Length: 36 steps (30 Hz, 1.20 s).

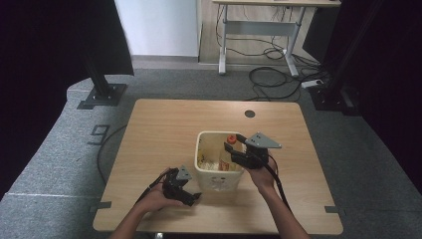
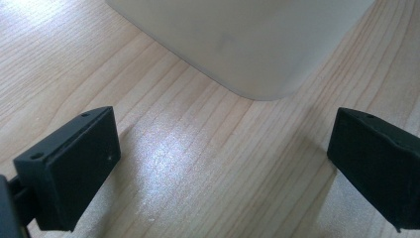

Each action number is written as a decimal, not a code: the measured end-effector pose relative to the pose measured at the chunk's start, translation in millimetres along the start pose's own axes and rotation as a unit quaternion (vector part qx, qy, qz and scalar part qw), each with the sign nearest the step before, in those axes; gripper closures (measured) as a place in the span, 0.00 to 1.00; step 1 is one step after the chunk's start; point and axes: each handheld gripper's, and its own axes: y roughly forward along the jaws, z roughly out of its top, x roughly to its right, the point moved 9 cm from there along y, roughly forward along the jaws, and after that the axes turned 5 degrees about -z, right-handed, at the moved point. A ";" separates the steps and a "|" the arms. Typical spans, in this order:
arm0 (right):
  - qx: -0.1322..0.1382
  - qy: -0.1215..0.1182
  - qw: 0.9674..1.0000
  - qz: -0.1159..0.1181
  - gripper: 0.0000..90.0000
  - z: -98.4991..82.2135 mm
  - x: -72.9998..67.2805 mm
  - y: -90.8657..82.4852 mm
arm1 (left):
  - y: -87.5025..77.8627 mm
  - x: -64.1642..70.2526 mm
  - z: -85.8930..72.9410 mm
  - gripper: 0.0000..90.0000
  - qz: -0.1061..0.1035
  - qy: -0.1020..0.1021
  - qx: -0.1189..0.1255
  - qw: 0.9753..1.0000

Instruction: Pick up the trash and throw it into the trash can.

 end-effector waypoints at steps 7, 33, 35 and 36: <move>0.032 0.008 0.999 -0.002 0.35 12.6 9.9 -20.2 | 0.1 0.1 0.0 0.00 0.000 0.000 0.000 1.000; -0.010 0.017 0.999 -0.039 0.33 -47.9 64.0 -86.8 | 0.2 0.0 0.0 0.00 0.000 0.000 0.001 1.000; -0.013 0.024 0.999 -0.038 0.33 -50.8 65.8 -87.8 | 0.2 0.0 0.0 0.00 0.000 0.000 0.001 1.000; -0.017 0.032 0.999 -0.038 0.33 -58.0 69.4 -89.6 | 0.2 0.0 0.0 0.00 0.000 0.000 0.001 1.000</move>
